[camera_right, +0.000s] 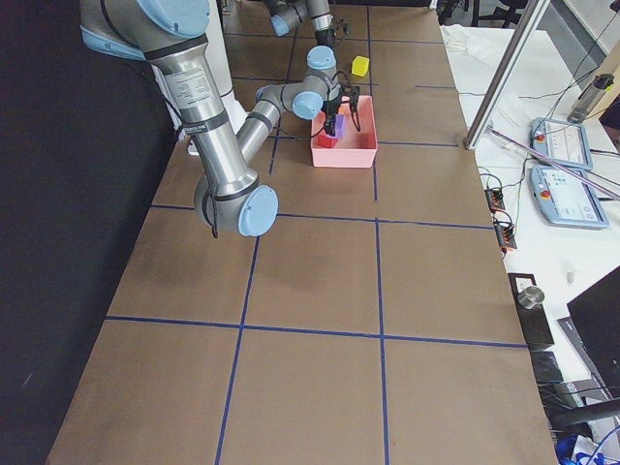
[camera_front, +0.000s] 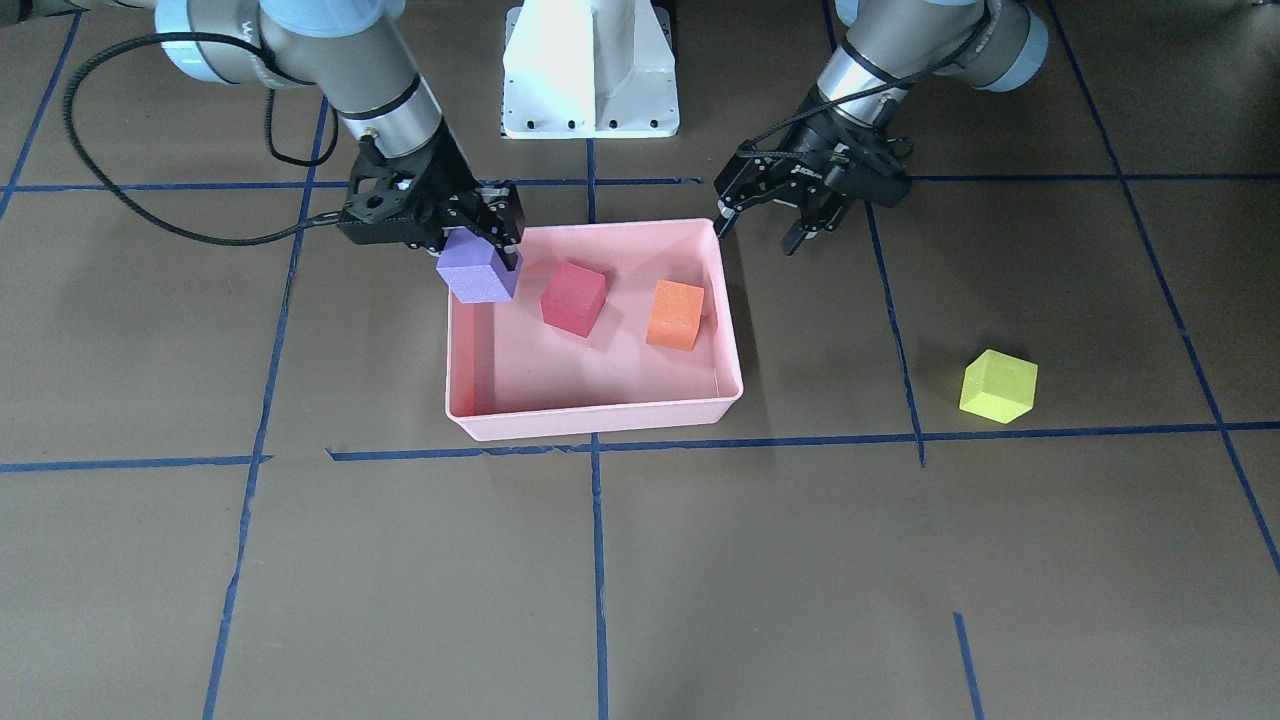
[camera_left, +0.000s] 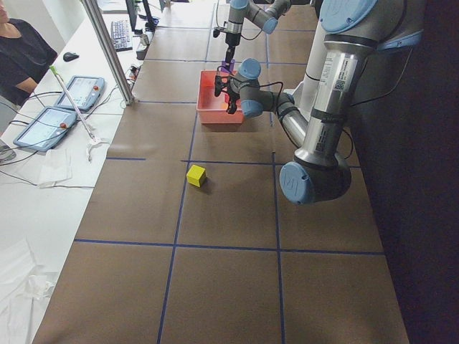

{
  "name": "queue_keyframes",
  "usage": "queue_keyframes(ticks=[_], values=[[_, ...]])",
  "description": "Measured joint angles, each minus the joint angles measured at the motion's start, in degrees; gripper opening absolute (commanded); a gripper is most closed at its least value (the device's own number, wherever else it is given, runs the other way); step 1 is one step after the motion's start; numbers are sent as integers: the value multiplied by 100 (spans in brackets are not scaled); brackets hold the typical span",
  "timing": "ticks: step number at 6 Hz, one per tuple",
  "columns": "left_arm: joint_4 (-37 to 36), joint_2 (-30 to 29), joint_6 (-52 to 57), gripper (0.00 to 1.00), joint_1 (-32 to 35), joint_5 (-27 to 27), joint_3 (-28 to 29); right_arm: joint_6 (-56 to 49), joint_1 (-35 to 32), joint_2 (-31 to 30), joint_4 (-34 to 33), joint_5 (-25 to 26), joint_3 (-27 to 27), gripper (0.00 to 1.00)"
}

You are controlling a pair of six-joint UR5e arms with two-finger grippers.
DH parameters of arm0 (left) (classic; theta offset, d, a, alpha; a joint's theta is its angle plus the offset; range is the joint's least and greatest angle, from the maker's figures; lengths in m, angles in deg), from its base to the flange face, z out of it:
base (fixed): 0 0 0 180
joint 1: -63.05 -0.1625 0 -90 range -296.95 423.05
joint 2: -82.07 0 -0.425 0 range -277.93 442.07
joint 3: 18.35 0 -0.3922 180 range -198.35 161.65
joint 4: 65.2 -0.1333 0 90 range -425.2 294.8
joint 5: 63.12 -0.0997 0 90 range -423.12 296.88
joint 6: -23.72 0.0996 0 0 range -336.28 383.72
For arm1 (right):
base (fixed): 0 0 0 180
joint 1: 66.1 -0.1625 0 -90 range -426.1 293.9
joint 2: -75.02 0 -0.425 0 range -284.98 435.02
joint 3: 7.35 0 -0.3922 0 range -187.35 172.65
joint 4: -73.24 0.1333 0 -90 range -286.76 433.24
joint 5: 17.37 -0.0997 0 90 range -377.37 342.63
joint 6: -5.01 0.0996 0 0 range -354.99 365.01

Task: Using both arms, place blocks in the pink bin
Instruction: 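Place the purple cube in the bin while the left gripper reaches the yellow cube, then grasp the yellow cube with the left gripper while the right gripper withdraws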

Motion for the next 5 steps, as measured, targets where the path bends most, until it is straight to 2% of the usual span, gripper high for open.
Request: queue_keyframes(ticks=[1, 2, 3, 5], values=[[192, 489, 597, 98, 225, 66, 8, 79, 260, 53, -2, 380, -71, 100], [280, 839, 1447, 97, 682, 412, 189, 98, 296, 30, -2, 505, -46, 100], [311, 977, 2388, 98, 1197, 891, 555, 100, 211, -143, -2, 458, 164, 100], [302, 905, 4155, 97, 1853, 1284, 1415, 69, -200, -959, 3, -33, 998, 100]])
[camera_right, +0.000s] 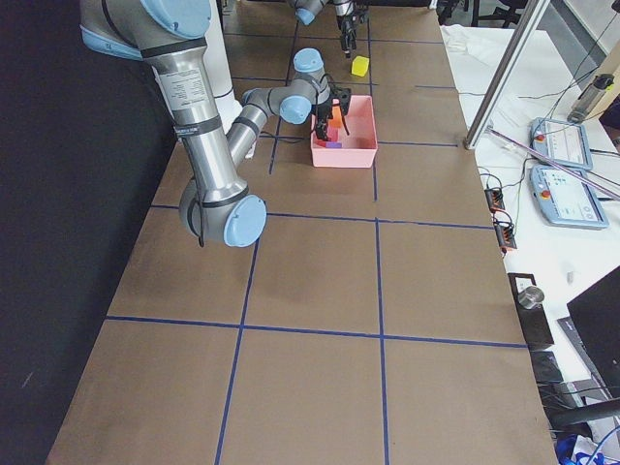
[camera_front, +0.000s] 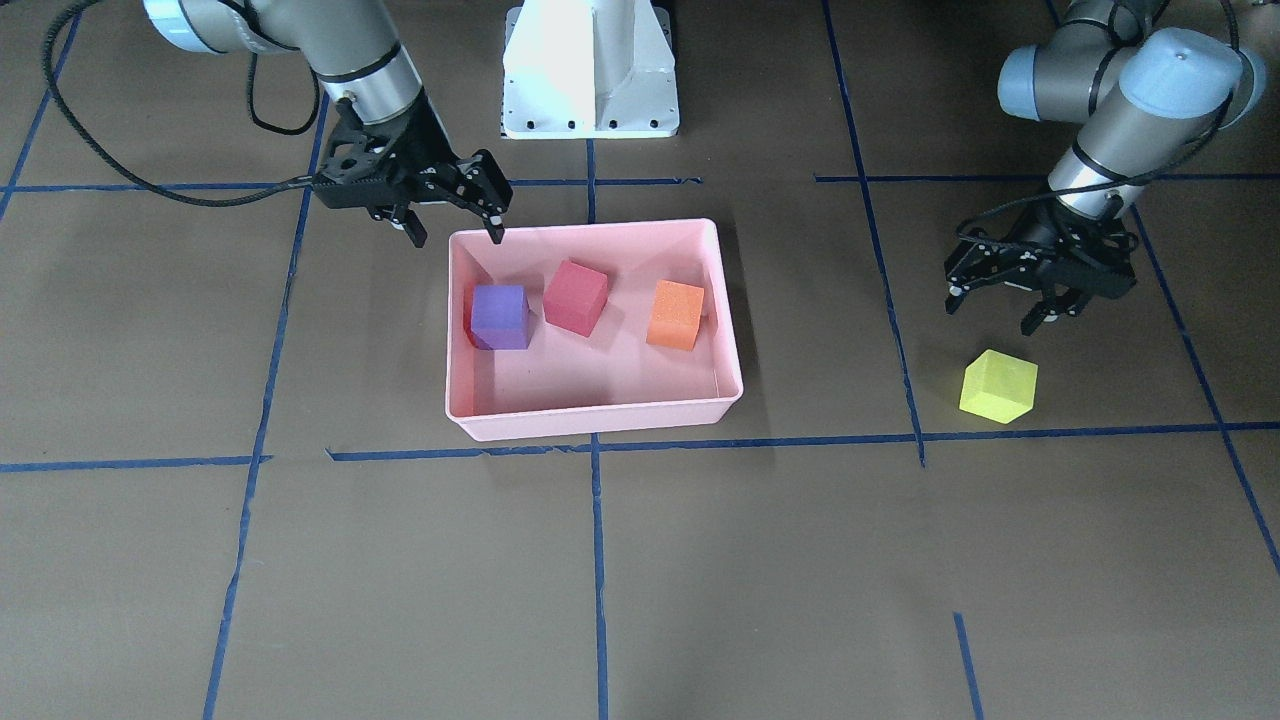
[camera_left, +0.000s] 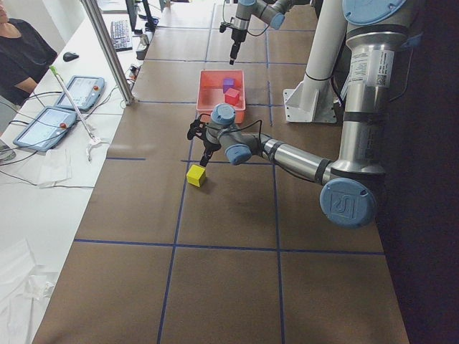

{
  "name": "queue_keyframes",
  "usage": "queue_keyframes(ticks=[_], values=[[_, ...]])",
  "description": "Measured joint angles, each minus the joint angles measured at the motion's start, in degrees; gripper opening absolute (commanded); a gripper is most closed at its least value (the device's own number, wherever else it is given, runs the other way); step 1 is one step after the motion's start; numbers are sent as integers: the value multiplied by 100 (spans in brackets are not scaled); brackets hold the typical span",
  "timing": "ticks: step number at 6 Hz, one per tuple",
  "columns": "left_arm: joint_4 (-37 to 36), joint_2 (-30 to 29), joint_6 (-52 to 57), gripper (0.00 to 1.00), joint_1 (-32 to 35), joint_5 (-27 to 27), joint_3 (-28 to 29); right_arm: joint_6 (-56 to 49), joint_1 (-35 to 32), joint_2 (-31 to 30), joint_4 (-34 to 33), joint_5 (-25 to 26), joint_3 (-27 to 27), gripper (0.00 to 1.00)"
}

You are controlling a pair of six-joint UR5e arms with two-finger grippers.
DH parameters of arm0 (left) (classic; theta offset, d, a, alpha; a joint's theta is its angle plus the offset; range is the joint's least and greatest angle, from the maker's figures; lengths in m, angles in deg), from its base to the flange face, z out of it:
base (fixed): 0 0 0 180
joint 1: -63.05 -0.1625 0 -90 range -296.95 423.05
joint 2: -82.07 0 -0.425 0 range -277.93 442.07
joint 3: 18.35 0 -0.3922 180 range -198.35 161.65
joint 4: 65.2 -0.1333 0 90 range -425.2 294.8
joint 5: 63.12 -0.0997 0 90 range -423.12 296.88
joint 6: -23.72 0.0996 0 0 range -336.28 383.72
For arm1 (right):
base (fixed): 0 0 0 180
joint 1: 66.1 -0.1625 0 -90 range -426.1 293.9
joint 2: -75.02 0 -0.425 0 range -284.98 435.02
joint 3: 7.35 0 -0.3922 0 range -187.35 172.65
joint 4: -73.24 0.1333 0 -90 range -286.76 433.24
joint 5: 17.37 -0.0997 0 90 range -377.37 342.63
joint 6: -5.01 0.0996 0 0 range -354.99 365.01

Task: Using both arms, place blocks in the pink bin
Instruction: 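Grasp the yellow cube with the left gripper while the right gripper withdraws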

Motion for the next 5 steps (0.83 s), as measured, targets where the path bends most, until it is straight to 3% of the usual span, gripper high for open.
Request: queue_keyframes(ticks=[2, 5], values=[[-19, -357, 739, 98, 192, 63, 691, -39, -180, -483, 7, -183, 347, 100], [-10, -842, 852, 98, 189, 243, 1387, -42, -183, -553, 8, -196, 371, 100]])
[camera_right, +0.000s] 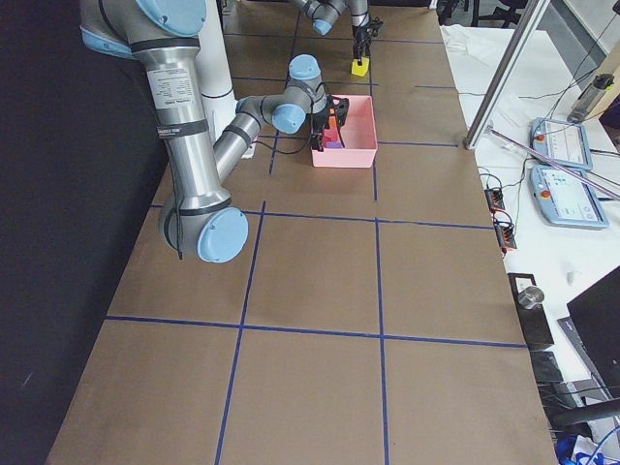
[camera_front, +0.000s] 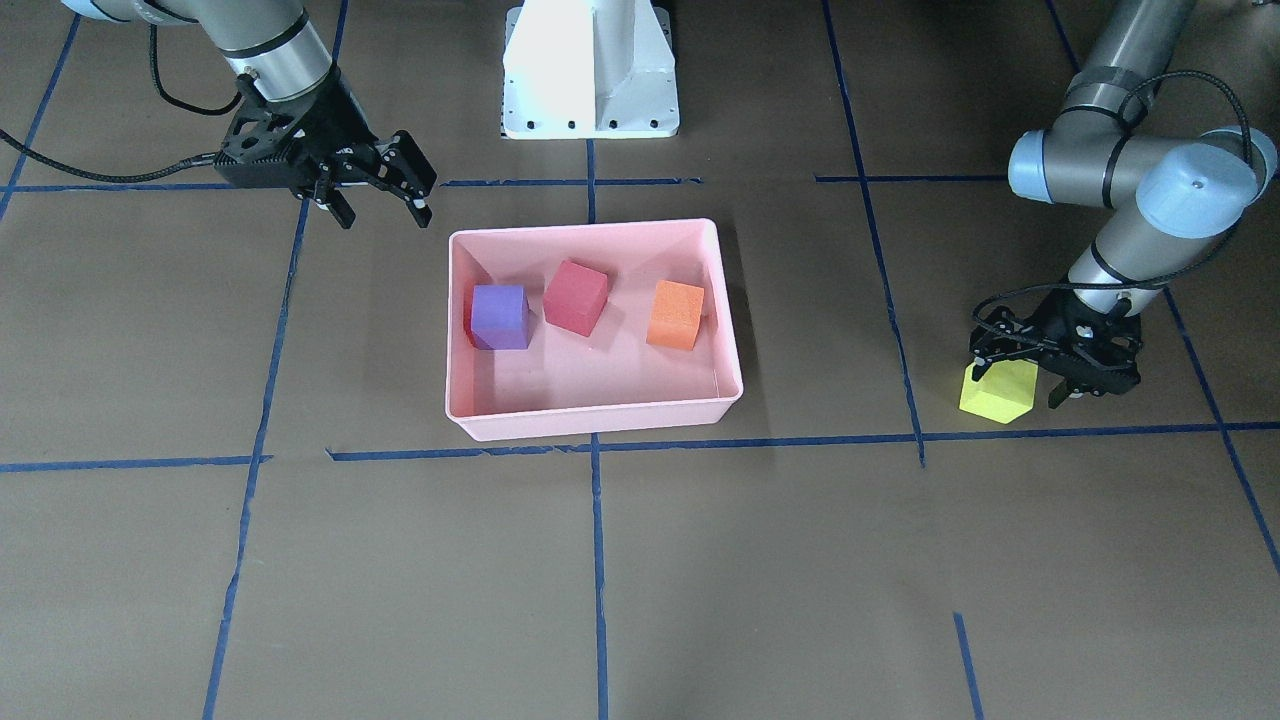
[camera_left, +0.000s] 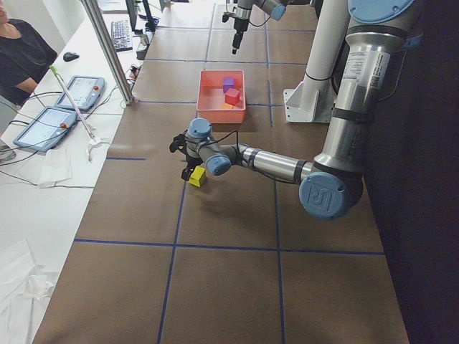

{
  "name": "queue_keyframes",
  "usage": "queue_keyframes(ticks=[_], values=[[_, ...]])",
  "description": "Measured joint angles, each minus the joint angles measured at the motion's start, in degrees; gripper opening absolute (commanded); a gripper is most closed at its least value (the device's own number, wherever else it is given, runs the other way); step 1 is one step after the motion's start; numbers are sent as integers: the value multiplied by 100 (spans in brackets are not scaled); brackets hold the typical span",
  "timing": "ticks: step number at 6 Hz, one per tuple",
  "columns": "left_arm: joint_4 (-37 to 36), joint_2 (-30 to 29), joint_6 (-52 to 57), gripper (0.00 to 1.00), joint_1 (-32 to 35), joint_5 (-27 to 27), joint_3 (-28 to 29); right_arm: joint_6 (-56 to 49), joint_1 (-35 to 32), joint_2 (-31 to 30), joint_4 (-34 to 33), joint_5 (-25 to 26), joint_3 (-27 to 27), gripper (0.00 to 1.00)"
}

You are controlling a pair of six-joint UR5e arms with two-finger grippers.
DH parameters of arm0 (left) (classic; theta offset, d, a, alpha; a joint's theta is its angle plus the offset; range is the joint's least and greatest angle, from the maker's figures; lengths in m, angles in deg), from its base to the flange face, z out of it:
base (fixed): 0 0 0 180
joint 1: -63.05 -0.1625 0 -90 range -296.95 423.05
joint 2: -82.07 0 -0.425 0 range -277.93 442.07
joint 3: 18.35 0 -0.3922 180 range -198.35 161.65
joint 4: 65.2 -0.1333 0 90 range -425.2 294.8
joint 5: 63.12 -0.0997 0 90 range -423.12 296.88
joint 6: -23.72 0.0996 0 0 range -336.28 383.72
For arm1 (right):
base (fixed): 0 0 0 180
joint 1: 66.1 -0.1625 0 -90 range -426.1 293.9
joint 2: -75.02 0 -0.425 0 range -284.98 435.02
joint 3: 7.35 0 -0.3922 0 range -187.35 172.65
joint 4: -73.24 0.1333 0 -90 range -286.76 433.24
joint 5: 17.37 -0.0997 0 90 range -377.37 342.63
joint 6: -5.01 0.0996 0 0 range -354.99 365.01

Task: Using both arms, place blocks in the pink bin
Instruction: 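Grasp the yellow cube with the left gripper while the right gripper withdraws, then carry the yellow cube into the bin with the left gripper and release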

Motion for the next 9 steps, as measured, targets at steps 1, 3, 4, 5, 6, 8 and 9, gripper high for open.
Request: queue_keyframes(ticks=[1, 3, 4, 5, 6, 8, 9], values=[[21, -37, -12, 98, -19, 11, 117, 2, 8, 12, 0, 0, -7, 100], [37, -42, -49, 38, -85, 12, 253, -5, 15, 32, 0, 3, -21, 100], [37, -49, -54, 2, -113, 13, 316, -6, 9, 30, 0, 4, -21, 100], [27, -53, -80, 0, -124, 122, 299, -6, -1, 24, 0, 2, -21, 100], [24, -81, -425, 0, -131, 402, 93, -7, -27, 9, 0, -5, -14, 100], [-1, -682, -2527, 0, -179, 893, -715, -219, -386, -198, 10, -358, 28, 100], [-12, -1259, -3869, 8, -399, 923, -953, -446, -588, -309, 15, -543, 28, 100]])
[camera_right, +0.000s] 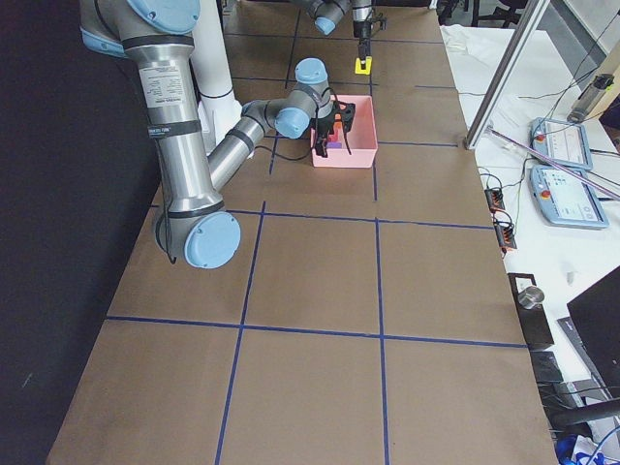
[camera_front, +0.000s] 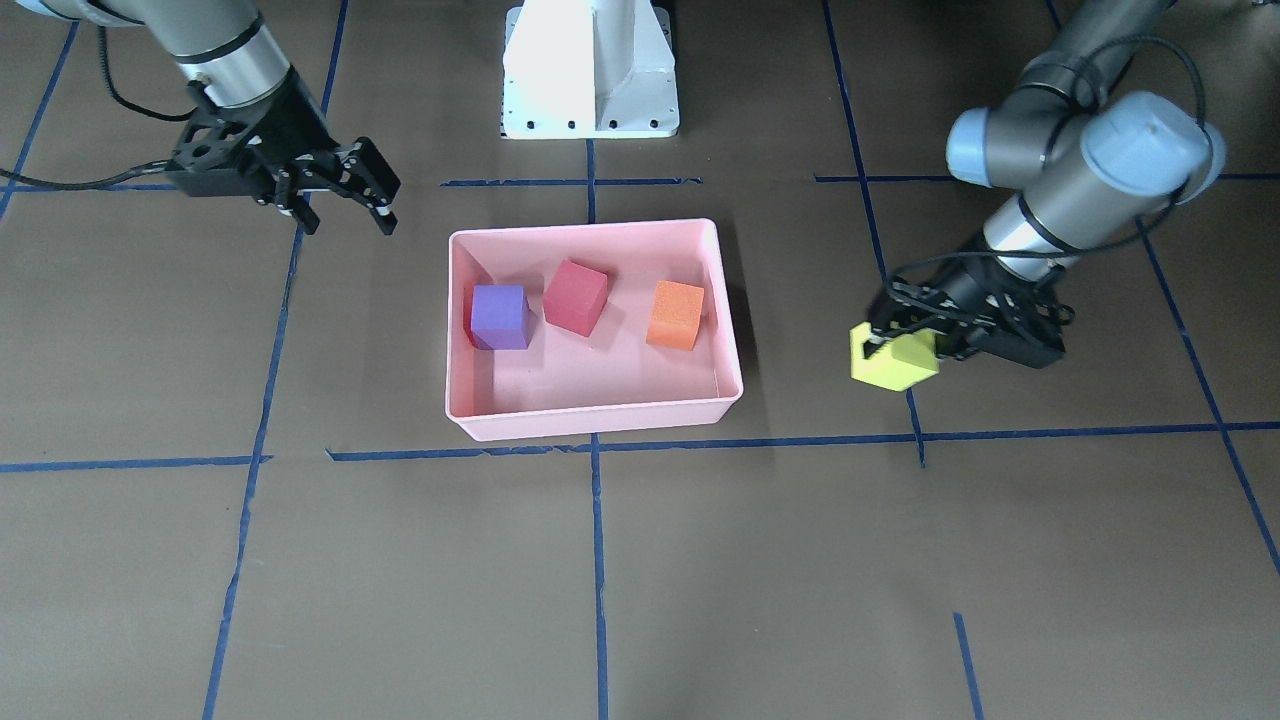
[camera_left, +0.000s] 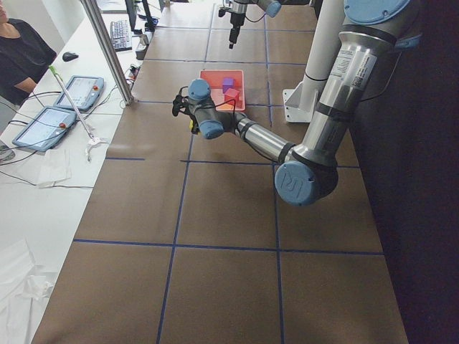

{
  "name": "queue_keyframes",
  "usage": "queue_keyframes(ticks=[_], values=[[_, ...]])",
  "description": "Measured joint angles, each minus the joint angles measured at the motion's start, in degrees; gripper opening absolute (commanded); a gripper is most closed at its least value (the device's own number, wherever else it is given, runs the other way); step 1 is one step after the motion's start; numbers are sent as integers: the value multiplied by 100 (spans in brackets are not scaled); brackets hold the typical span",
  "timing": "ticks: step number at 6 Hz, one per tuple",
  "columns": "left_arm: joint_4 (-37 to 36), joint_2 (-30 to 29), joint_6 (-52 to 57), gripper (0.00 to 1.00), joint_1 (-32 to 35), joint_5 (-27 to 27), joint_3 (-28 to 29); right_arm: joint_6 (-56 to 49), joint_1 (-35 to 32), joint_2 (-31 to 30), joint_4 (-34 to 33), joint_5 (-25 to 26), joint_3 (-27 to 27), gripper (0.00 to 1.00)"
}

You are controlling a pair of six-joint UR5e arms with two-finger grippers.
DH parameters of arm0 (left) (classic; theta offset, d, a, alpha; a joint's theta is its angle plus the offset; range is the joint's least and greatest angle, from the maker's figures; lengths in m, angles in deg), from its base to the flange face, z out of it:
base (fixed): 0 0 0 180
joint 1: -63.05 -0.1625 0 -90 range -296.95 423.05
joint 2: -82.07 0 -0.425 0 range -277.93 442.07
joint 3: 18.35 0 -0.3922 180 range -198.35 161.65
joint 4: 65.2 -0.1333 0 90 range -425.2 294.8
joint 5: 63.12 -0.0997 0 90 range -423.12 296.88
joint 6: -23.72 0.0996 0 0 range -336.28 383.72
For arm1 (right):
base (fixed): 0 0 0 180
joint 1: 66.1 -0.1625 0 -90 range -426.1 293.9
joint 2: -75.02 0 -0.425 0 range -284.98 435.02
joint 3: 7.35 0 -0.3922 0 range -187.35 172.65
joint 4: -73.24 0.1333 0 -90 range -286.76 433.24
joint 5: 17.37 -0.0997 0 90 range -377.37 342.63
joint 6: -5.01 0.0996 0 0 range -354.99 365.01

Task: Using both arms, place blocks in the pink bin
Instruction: 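Carry the yellow cube into the bin with the left gripper and release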

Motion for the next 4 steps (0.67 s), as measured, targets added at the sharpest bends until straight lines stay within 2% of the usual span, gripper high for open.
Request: queue_keyframes(ticks=[1, 2, 3, 4], values=[[-9, -503, -927, 93, -456, -292, -95, -126, -99, -57, 2, -66, -4, 100], [-8, -781, -1291, 100, -980, -938, -87, -174, -132, -83, 3, -83, -11, 100], [-1, -871, -1387, 100, -1367, -1596, -73, -188, -139, -119, 11, -88, -15, 100], [0, -882, -1412, 100, -1504, -1895, -95, -192, -142, -161, 23, -89, -17, 100]])
